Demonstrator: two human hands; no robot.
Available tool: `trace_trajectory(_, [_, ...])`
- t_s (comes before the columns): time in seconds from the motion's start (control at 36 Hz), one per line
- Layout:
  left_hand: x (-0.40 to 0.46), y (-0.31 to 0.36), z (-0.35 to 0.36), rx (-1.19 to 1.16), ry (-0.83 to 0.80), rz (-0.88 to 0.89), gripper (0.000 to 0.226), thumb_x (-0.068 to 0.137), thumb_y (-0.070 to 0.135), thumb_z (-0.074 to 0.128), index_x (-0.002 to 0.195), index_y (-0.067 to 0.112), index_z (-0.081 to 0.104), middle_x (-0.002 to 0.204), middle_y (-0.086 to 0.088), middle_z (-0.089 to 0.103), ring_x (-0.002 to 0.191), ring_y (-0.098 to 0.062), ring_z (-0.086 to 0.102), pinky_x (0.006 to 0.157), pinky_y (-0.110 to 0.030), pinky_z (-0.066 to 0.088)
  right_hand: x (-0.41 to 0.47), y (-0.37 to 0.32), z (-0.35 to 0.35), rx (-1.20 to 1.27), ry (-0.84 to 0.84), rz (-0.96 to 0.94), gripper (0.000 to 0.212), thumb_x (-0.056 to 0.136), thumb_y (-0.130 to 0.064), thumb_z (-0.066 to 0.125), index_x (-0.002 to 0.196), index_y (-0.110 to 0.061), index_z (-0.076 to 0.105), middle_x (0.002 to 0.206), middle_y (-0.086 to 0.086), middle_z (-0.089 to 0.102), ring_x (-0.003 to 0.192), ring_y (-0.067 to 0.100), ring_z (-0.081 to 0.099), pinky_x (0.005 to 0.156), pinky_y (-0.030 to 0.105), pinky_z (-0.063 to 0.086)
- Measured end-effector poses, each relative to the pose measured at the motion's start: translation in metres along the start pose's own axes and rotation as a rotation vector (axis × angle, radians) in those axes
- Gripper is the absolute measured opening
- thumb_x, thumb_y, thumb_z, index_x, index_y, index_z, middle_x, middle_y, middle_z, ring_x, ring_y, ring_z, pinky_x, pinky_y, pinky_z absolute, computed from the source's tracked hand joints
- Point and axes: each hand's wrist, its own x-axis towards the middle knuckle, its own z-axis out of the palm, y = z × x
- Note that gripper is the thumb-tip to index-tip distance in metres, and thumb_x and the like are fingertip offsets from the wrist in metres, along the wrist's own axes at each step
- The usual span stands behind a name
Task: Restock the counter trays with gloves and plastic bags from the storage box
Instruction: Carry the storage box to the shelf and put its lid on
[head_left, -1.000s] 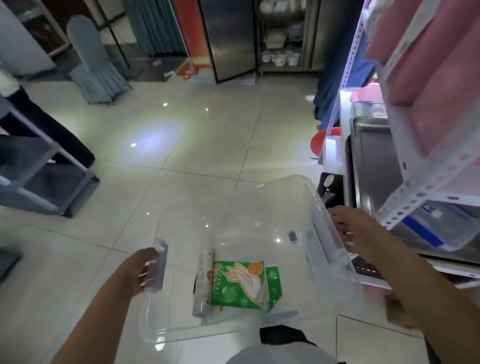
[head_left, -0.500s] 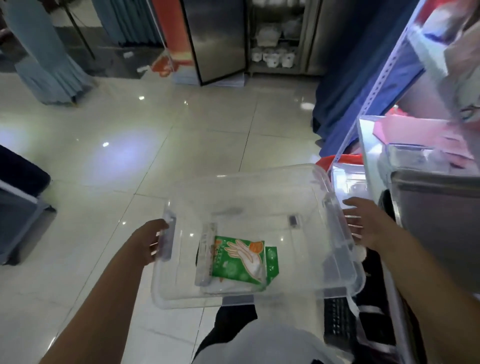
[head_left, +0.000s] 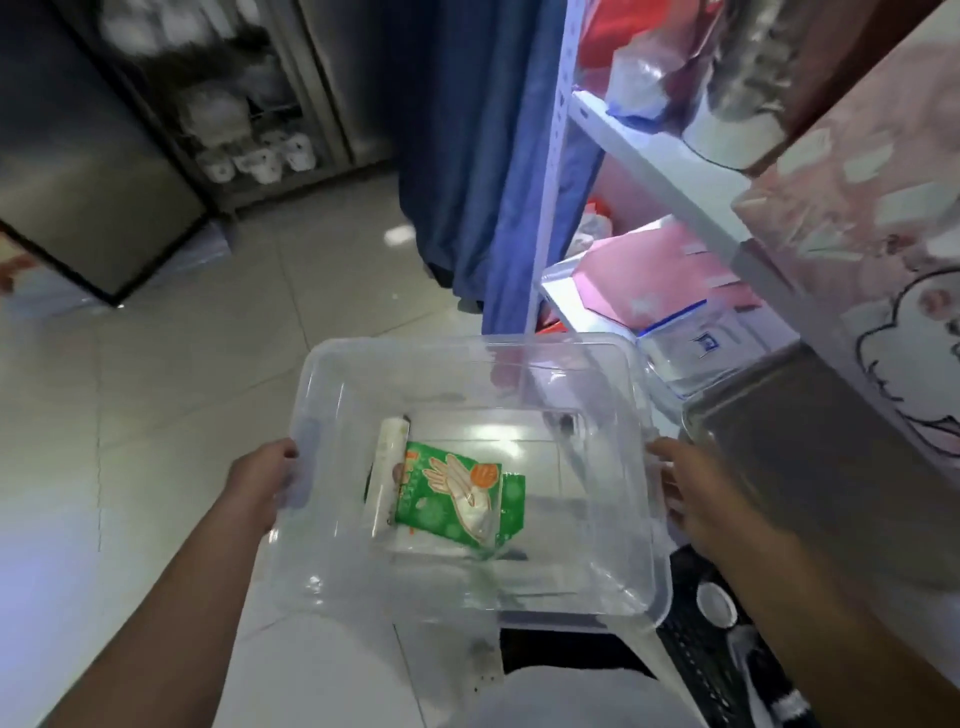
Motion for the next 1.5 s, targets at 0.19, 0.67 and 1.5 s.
trace_trajectory(0.19, [0.078,0.094,0.057,0.191,-0.101,0.010,0.011,0.087,0.011,0.056,0.077,0.006,0.059,0.050,-0.006,0.059,0.053,-0.026,0.048,0.055,-0.035,0.037,0.053,-0.019,0.050,0.088,0.114,0.082,0.041,0.083,-0.025,0.062,0.119,-0.007,0.061,0.110,0.024,0.064,0.099,0.036,0.061,0.086,0.046,0.049])
trace_trajectory(0.67, [0.269,0.136,0.180,0.915,-0.433,0.230,0.005,0.084,0.013,0.062,0.086,0.008,0.062,0.087,-0.017,0.063,0.065,-0.029,0.056,0.055,-0.030,0.043,0.105,0.056,0.160,0.306,0.496,0.413,0.029,0.097,-0.013,0.053,0.121,-0.004,0.064,0.085,0.005,0.056,0.063,0.007,0.044,0.059,0.020,0.038])
trace_trajectory(1.5, [0.496,-0.116,0.465,1.133,-0.902,0.554,0.028,0.095,0.025,0.062,0.113,0.003,0.066,0.097,-0.020,0.064,0.084,-0.038,0.061,0.068,-0.047,0.058,0.352,0.415,0.208,0.261,0.974,0.354,0.017,0.083,-0.021,0.071,0.074,-0.006,0.071,0.069,0.016,0.062,0.061,0.032,0.056,0.068,0.042,0.049])
